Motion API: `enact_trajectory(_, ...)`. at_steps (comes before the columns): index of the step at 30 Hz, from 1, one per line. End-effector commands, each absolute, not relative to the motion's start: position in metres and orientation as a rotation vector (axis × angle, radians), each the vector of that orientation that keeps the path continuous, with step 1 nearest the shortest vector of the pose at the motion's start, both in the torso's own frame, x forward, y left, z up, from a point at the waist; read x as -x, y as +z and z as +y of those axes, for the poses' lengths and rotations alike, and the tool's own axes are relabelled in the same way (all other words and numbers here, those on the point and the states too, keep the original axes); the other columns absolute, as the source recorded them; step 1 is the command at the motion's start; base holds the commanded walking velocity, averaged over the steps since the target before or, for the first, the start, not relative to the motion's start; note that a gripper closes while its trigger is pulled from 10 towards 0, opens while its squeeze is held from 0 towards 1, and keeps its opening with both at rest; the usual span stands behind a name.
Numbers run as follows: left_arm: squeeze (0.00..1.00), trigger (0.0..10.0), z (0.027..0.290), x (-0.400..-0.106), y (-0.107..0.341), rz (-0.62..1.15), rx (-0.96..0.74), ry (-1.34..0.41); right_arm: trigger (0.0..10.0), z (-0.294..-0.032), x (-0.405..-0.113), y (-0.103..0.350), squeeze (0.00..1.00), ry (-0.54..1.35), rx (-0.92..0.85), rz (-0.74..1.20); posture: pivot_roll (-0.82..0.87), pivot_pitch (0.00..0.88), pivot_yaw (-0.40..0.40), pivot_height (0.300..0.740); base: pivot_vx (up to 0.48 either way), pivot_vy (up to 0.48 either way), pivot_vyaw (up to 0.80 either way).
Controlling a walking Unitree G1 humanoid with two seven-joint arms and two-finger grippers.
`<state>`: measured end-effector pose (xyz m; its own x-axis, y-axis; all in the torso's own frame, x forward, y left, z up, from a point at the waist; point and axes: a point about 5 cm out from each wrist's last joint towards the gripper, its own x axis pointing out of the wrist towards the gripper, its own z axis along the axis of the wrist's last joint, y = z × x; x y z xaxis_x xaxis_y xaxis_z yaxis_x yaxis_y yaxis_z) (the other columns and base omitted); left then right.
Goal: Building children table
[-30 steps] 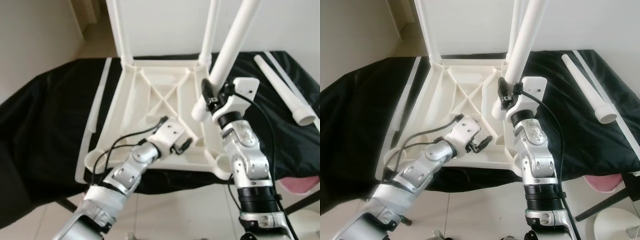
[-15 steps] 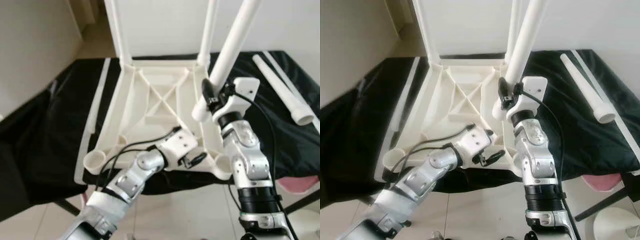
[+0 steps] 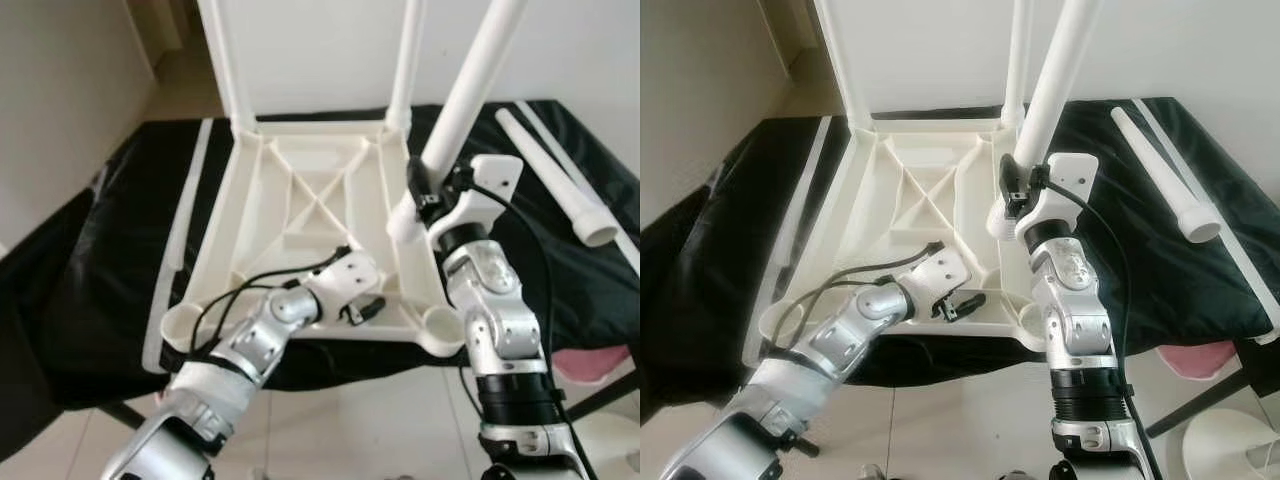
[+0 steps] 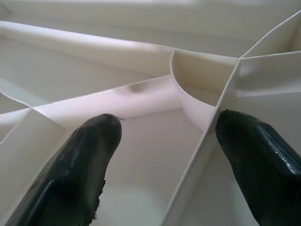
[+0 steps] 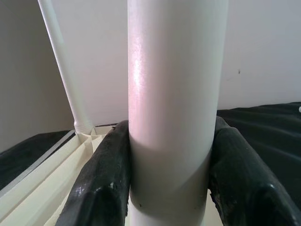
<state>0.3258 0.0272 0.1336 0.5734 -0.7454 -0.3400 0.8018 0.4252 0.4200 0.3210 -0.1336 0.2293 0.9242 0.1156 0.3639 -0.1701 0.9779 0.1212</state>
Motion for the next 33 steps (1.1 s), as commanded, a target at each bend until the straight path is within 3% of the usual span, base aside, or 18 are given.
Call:
enact_trajectory(1,0.0,10.0,0.058,-0.343,0.126,0.135,-0.634,-0.68,10.0,-0.134,-0.32,0.232,0.0,0.144,-0.148,-0.374,-0.08,0.068,0.017,0.74,0.0,0.0,0.0)
enact_trajectory(10,0.0,10.0,0.082,-0.362,0.142,0.119,-0.661,-0.577,10.0,-0.134,-0.319,0.23,0.0,0.143,-0.149,-0.366,-0.08,0.083,0.02,0.74,0.0,0.0,0.0)
enact_trajectory(15,0.0,10.0,0.078,-0.361,0.146,0.098,-0.624,-0.603,10.0,-0.135,-0.318,0.229,0.0,0.143,-0.145,-0.362,-0.08,0.084,0.021,0.74,0.0,0.0,0.0)
enact_trajectory(18,0.0,10.0,0.056,-0.345,0.157,0.037,-0.355,-0.774,10.0,-0.134,-0.315,0.224,0.0,0.154,-0.128,-0.35,-0.09,0.086,0.021,0.74,0.0,0.0,0.0)
enact_trajectory(20,0.0,10.0,0.05,-0.336,0.163,-0.004,-0.269,-0.853,10.0,-0.134,-0.314,0.222,0.0,0.161,-0.126,-0.345,-0.09,0.088,0.021,0.74,0.0,0.0,0.0)
enact_trajectory(25,0.0,10.0,0.043,-0.309,0.173,-0.071,-0.172,-1.08,10.0,-0.131,-0.307,0.217,0.0,0.196,-0.122,-0.337,-0.09,0.088,0.016,0.74,0.0,0.0,0.0)
enact_trajectory(33,0.0,10.0,0.047,-0.294,0.17,-0.051,-0.143,-1.138,10.0,-0.131,-0.298,0.212,0.0,0.215,-0.127,-0.332,-0.08,0.09,0.011,0.74,0.0,0.0,0.0)
